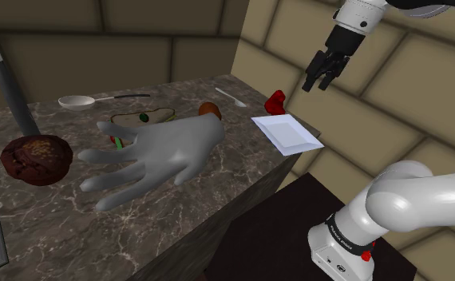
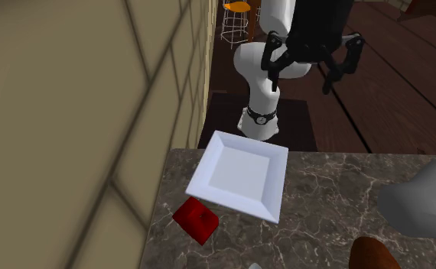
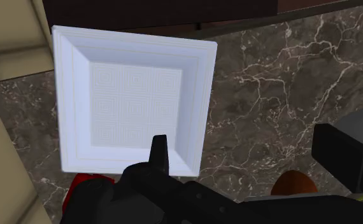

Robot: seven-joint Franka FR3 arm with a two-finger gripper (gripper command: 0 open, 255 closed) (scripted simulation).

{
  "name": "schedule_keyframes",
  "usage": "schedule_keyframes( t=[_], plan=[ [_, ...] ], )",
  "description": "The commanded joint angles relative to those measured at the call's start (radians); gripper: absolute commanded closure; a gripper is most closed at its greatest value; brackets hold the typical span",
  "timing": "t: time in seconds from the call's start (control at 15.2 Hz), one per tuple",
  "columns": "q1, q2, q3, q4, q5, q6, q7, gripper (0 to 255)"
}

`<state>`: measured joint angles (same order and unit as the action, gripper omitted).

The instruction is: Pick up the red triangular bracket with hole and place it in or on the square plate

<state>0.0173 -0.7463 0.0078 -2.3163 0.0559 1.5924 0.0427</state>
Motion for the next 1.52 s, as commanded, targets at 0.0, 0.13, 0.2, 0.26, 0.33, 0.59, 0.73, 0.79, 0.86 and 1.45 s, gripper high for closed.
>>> schedule_keyframes(
  t=[0.0,0.13,0.2,0.26,0.33,0.59,0.73,0.79,0.86,1.45],
  plan=[
    [0.0,0.0,0.0,0.0,0.0,0.0,0.0,0],
    [-0.009,0.068,-0.016,0.019,-0.027,0.029,-0.029,0],
    [-0.014,0.102,-0.024,0.029,-0.039,0.042,-0.042,0],
    [-0.018,0.138,-0.032,0.042,-0.052,0.056,-0.056,0],
    [-0.022,0.173,-0.039,0.055,-0.064,0.068,-0.068,0],
    [-0.039,0.319,-0.067,0.119,-0.11,0.114,-0.116,0],
    [-0.047,0.393,-0.079,0.158,-0.13,0.133,-0.139,0],
    [-0.052,0.431,-0.085,0.179,-0.14,0.141,-0.149,0],
    [-0.056,0.468,-0.091,0.201,-0.15,0.148,-0.16,0],
    [-0.093,0.818,-0.135,0.455,-0.221,0.179,-0.248,0]
  ],
)
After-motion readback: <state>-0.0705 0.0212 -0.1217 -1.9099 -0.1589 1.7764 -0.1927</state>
